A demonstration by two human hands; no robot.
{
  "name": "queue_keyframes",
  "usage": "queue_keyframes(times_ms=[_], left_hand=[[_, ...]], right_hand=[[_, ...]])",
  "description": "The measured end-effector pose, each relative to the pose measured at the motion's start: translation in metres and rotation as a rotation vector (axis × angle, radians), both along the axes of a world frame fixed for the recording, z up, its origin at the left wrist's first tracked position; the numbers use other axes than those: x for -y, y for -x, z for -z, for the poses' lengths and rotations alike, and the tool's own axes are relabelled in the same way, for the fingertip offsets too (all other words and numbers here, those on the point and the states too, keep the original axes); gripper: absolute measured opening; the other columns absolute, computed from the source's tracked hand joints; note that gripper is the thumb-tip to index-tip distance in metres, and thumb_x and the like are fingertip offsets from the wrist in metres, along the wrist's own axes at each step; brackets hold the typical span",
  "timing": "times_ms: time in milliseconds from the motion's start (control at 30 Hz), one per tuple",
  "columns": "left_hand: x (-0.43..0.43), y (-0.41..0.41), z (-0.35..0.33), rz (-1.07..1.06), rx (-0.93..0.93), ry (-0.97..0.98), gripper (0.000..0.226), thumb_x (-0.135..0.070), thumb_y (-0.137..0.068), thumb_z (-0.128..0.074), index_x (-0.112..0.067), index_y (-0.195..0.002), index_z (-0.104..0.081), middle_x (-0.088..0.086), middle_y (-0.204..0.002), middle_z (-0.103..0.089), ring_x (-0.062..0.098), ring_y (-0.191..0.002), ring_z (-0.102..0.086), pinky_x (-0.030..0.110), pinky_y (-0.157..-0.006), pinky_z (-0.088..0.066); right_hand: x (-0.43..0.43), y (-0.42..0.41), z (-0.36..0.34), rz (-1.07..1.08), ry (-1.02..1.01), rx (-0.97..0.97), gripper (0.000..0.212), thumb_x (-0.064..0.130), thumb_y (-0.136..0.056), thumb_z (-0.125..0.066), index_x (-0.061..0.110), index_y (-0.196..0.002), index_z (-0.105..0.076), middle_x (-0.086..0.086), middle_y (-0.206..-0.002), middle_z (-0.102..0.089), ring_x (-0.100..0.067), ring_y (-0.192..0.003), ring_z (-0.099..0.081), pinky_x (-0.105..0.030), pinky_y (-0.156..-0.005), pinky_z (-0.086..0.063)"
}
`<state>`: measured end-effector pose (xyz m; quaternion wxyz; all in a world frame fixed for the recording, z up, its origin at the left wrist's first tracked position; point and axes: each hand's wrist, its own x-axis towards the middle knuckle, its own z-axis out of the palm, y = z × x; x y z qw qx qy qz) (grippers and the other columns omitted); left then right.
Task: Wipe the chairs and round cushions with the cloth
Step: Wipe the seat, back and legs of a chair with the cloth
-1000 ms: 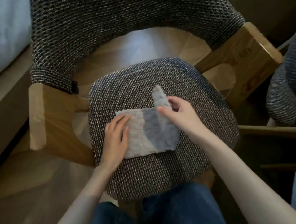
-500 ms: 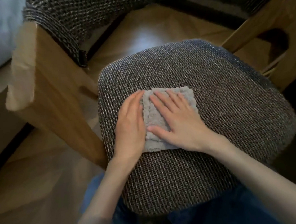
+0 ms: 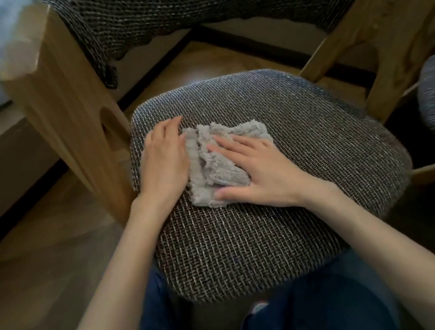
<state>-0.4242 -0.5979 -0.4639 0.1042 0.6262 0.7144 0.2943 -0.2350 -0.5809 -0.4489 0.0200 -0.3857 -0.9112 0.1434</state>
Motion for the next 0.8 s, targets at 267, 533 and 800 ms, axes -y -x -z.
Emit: queue_keyframes(times_ms=[267, 533, 800], left_hand=[[-0.012, 0.008, 0.002, -0.079, -0.112, 0.077, 0.041, -0.010, -0.100, -0.039, -0.009, -0.142, -0.042, 0.012, -0.144, -0.043, 0.029, -0.134, -0.035, 0.039, -0.108, -0.029], [-0.011, 0.006, 0.004, -0.084, -0.179, 0.029, 0.038, -0.016, -0.101, -0.040, -0.010, -0.138, -0.048, 0.011, -0.139, -0.049, 0.026, -0.131, -0.040, 0.038, -0.110, -0.028], [-0.012, 0.006, 0.007, -0.095, -0.197, 0.029, 0.038, -0.019, -0.101, -0.039, -0.010, -0.136, -0.050, 0.010, -0.140, -0.048, 0.024, -0.133, -0.039, 0.038, -0.113, -0.028]], right_hand=[[0.000, -0.003, 0.005, 0.020, -0.194, 0.047, 0.058, 0.053, -0.087, -0.033, 0.043, -0.144, -0.035, -0.002, -0.149, -0.039, -0.032, -0.118, -0.041, -0.050, -0.094, -0.038], [-0.053, 0.001, -0.034, 0.402, -0.314, -0.269, 0.056, 0.048, -0.092, -0.053, 0.030, -0.143, -0.041, 0.000, -0.136, -0.049, -0.026, -0.118, -0.044, -0.036, -0.094, -0.036], [-0.071, 0.000, -0.010, 0.545, -0.105, -0.166, 0.050, 0.064, -0.095, -0.024, 0.042, -0.130, -0.053, 0.004, -0.144, -0.043, -0.029, -0.130, -0.030, -0.047, -0.102, -0.018]])
